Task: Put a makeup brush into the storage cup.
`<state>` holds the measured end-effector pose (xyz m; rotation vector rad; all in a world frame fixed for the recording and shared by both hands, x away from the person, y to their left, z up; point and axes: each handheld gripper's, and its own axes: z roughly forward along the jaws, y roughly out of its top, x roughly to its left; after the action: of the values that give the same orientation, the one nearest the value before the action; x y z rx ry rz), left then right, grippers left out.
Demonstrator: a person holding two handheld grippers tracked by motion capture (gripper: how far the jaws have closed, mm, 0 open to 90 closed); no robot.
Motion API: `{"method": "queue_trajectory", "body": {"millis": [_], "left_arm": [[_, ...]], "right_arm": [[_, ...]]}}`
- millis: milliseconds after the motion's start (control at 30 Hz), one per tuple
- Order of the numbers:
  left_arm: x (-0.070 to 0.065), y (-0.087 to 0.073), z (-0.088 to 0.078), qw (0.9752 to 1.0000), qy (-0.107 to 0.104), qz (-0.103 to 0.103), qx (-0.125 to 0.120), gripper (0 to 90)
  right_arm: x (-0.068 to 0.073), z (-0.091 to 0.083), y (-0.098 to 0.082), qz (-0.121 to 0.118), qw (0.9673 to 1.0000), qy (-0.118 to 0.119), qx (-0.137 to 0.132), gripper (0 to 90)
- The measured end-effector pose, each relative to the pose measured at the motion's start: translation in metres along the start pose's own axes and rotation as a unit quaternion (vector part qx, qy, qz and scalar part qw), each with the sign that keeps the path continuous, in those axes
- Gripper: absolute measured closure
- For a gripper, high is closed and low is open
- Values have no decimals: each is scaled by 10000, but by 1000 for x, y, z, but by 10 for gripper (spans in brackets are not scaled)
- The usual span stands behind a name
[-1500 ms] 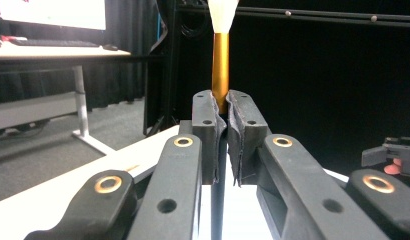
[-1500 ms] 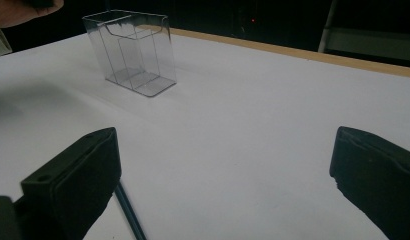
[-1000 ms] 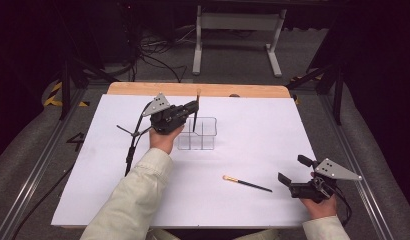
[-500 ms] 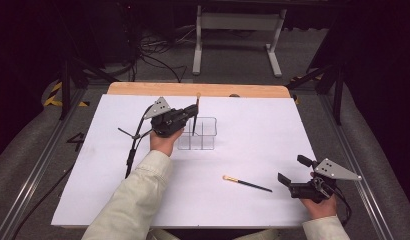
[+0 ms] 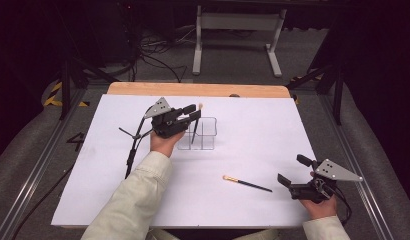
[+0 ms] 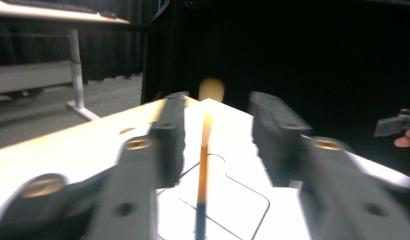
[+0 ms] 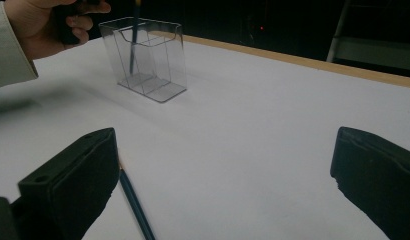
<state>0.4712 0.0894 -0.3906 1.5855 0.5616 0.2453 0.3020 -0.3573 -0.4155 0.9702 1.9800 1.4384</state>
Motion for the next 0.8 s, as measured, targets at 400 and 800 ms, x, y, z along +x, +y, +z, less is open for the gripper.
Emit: {"method": "queue_trajectory", "body": {"millis": [400,800], "left_arm": [[-10,13,-29,9987,-25,27,509,71],[-30,20,-69,9978,-67,278,594,36]], "right_arm": [[3,2,10,-148,9999,17,36,0],[2,3,24,-39,9997,228,57,0]]}}
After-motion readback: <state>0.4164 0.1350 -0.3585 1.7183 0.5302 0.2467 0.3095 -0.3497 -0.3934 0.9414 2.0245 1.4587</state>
